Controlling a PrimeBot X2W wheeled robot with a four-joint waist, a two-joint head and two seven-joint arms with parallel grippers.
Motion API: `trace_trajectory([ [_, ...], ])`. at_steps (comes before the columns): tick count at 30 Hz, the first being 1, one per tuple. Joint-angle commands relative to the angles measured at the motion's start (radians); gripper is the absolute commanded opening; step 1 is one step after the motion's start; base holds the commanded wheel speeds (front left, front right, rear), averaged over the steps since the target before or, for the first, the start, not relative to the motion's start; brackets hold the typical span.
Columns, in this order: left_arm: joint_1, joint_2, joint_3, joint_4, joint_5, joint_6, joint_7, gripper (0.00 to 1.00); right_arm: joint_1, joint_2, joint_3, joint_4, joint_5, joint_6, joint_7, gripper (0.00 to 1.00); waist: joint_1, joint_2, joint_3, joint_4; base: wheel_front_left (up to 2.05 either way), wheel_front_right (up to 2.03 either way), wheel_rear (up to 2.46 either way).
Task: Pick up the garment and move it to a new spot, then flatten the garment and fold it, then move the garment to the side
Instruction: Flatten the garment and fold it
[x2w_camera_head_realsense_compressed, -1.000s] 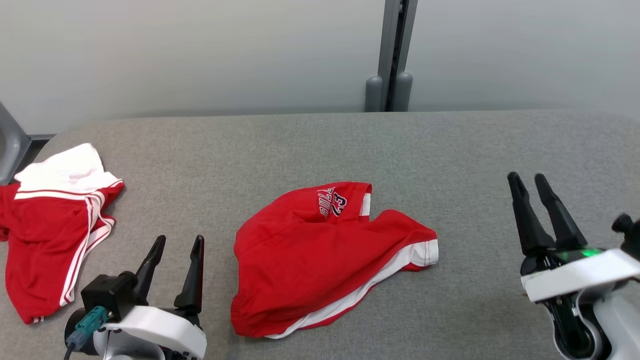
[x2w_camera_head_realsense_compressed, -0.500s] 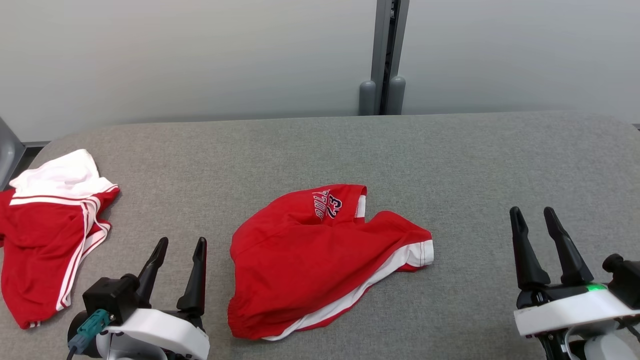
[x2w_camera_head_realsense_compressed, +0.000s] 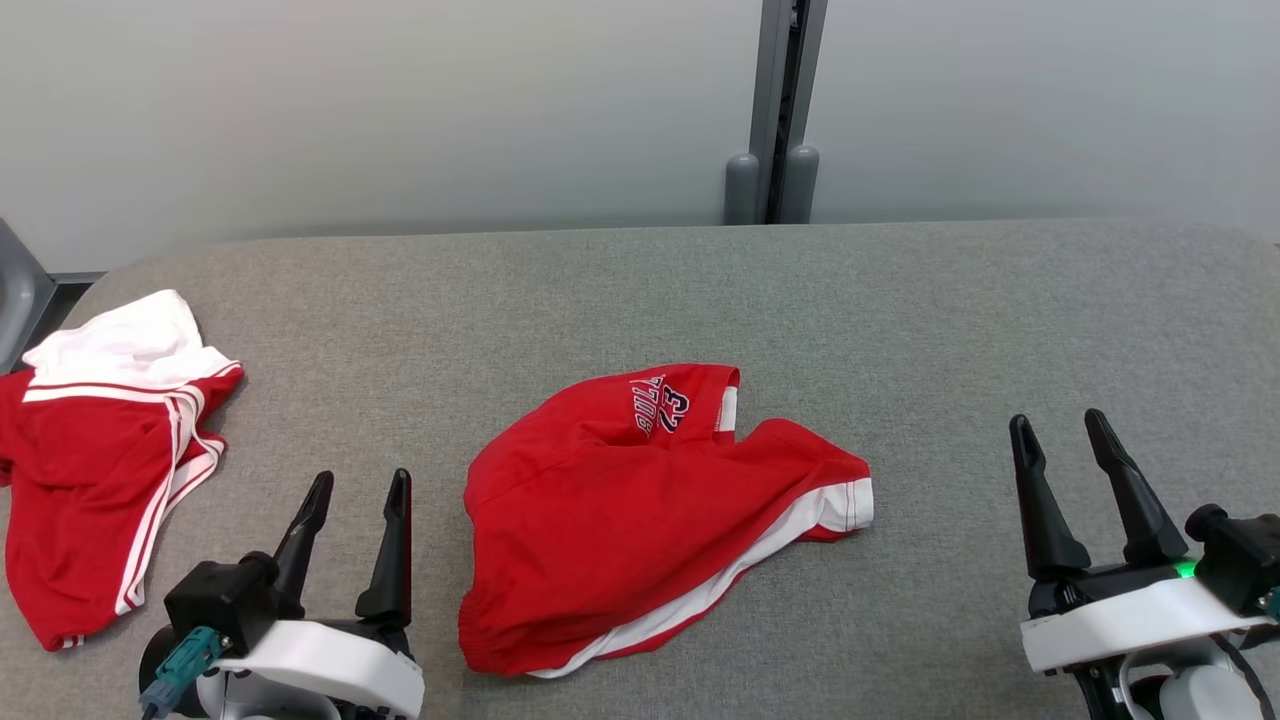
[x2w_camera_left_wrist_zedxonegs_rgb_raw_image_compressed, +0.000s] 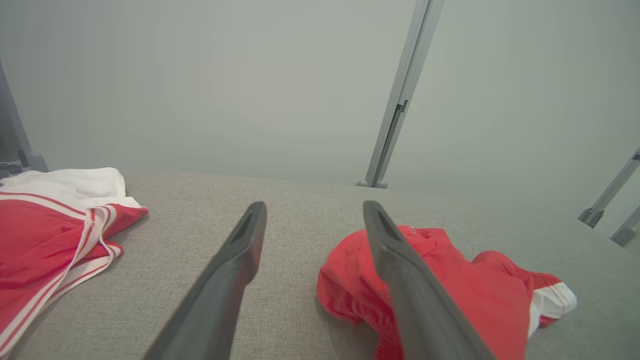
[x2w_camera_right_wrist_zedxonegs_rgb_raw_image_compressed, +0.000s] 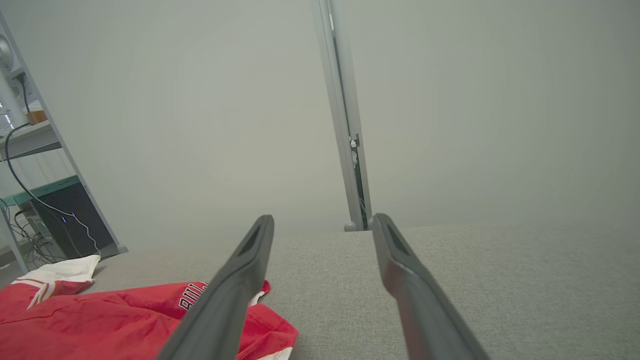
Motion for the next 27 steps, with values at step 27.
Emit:
trace_trajectory([
  [27,-0.009,0.01,-0.008,0.005,0.007,0.019,-0.011,1.0,-0.025,-0.007,-0.002,0.037,-0.001,0.002,-0.006,1.0,0.0,-0.0001,0.007,0.01,0.0,0.0,0.0],
])
